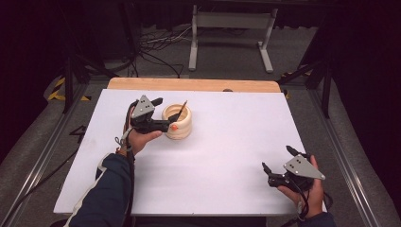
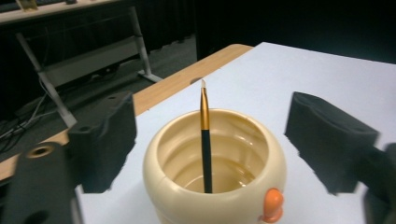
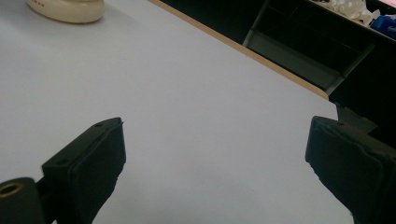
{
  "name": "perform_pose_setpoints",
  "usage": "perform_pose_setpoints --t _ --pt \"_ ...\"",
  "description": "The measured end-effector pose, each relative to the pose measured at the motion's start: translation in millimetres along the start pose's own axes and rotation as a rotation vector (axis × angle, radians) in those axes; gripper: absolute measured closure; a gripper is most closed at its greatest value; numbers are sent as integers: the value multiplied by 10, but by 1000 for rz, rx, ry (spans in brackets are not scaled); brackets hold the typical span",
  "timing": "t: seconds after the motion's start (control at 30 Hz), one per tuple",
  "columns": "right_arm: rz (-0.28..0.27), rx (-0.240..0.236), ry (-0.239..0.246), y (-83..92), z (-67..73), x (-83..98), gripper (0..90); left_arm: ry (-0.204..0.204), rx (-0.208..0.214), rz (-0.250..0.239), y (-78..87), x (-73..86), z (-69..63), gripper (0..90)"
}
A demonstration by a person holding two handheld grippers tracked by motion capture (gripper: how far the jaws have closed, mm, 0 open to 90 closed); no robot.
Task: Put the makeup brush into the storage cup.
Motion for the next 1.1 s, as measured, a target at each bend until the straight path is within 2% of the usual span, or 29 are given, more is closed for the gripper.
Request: perform_pose_setpoints --t 0.17,0.23,0.5,0.67,0.73,0.87,1.1 --pt "2 -1 0 -4 3 3 56 3 17 17 18 -4 -31 64" --pt "1 -2 0 -3 4 1 56 -13 -6 31 22 -6 -33 28" --pt "3 -4 -1 -5 4 5 56 -54 -12 43 88 -37 -60 25" --pt "3 -6 -2 -7 9 4 56 -77 -1 53 156 -56 -93 28" --pt "1 -5 0 -7 10 2 57 -100 -2 54 198 -66 -99 33" --pt "2 -6 1 -7 14 2 57 -113 0 45 286 -91 -130 37" --pt "-1 -5 1 -6 14 -1 57 -158 2 62 430 -106 -180 39"
Point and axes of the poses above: each handheld gripper's, and its own axes: y roughly backward along the jaws, x roughly out of its underside, z roughly to its left, the point moved 5 cm from there along -y, roughly forward along the jaws, and after that the axes turned 1 degree about z, right-handed, at the moved point
